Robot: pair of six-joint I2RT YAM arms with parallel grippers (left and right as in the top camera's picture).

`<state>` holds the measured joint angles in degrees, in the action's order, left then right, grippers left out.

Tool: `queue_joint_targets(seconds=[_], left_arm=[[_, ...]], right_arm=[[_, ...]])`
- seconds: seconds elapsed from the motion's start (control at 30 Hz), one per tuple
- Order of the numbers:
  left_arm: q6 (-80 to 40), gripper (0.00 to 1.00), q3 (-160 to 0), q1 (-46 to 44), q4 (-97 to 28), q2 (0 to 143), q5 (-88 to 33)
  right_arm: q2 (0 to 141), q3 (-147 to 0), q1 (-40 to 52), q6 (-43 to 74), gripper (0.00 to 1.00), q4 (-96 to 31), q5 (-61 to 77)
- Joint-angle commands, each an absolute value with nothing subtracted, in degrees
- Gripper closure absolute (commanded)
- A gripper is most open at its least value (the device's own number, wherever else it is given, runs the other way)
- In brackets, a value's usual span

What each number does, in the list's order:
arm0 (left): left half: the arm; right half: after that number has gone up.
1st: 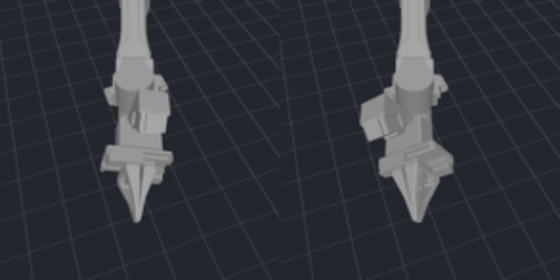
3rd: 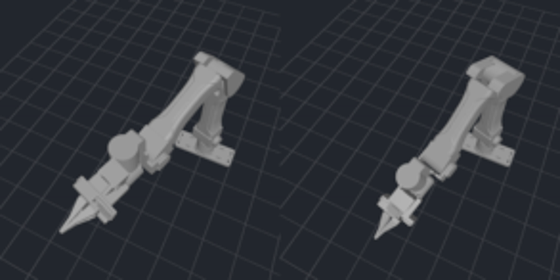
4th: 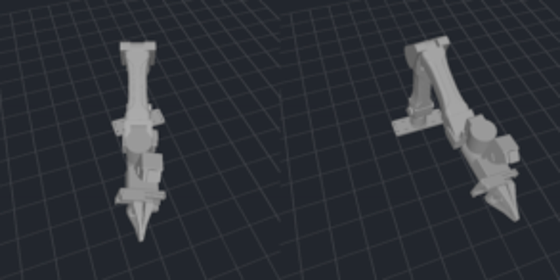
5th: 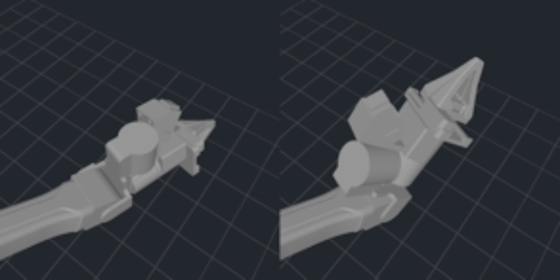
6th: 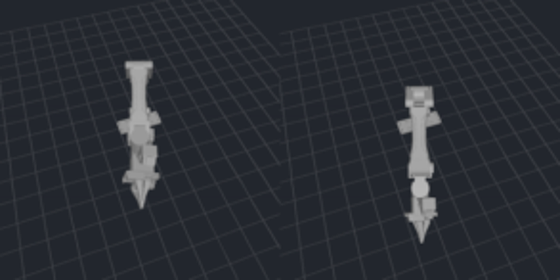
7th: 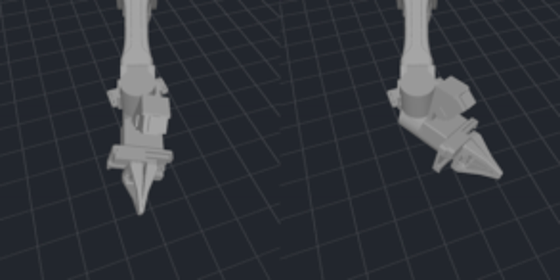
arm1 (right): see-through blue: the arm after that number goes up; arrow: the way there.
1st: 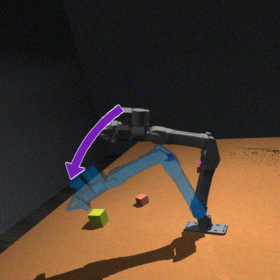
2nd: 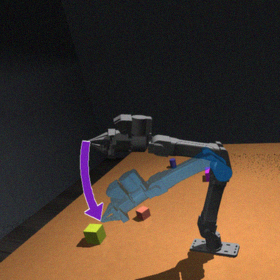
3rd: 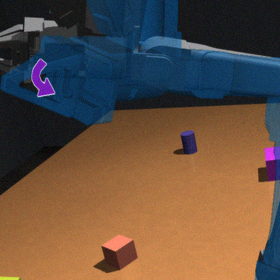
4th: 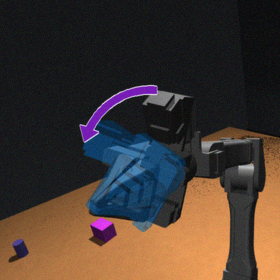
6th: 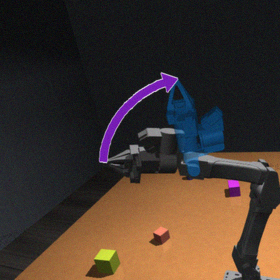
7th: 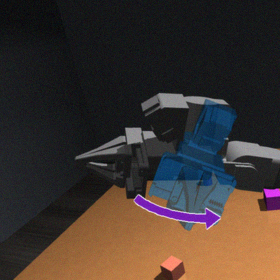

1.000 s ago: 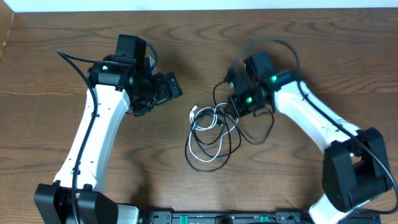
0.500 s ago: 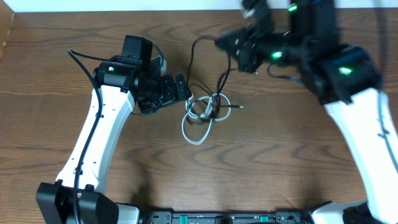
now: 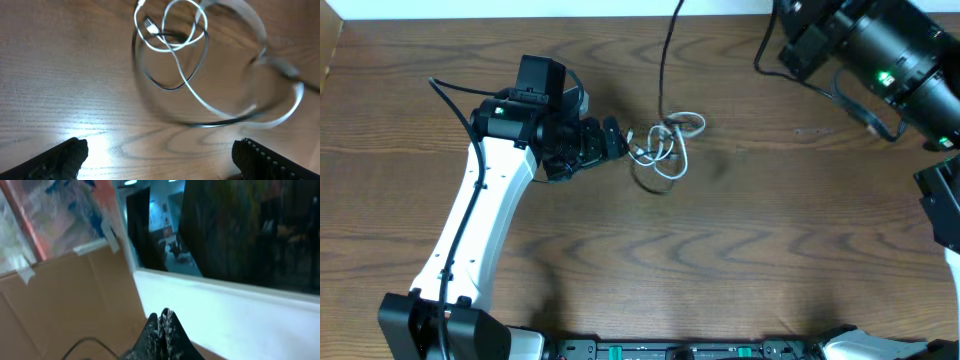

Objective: Untangle cables

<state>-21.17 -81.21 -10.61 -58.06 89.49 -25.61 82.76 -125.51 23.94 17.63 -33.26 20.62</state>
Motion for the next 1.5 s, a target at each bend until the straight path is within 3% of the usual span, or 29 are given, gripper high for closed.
queue_joint_targets(seconds=[0.0, 0.27, 0.5, 0.77, 0.83, 1.03, 1.3, 1.47], left_arm=[[-25.2, 0.02, -80.8, -10.7, -57.3, 89.5, -26.4], [-27.8, 0.02, -80.8, -10.7, -55.8, 89.5, -26.3], [-27.8, 0.02, -80.8, -10.7, -55.4, 89.5, -26.3], [-27.7, 0.02, -80.8, -10.7, -55.7, 89.5, -26.3], [-27.7, 0.02, -80.8, -10.7, -55.7, 89.5, -26.3], [-27.7, 0.02, -80.8, -10.7, -55.8, 89.5, -27.4], [-29.4, 0.02, -80.8, -10.7, -54.9, 89.5, -32.6], [-20.5, 0.02, -80.9, -10.7, -50.8, 89.0, -45.6]], right_arm=[[83.7, -125.8, 24.1, 20.3, 0.99, -33.1, 18.5], [85.1, -125.8, 24.0, 26.1, 0.99, -32.8, 18.7], [84.5, -125.8, 23.9, 26.8, 0.99, -22.8, 17.6], [81.3, -125.8, 23.9, 29.0, 0.99, -15.5, -16.2], [81.2, -125.8, 23.9, 26.7, 0.99, -17.6, -18.5], [83.0, -125.8, 23.9, 26.1, 0.99, -31.2, -9.1], [88.0, -125.8, 23.9, 26.3, 0.99, -33.5, 21.8], [88.4, -125.8, 23.9, 27.2, 0.99, -37.1, 28.0]])
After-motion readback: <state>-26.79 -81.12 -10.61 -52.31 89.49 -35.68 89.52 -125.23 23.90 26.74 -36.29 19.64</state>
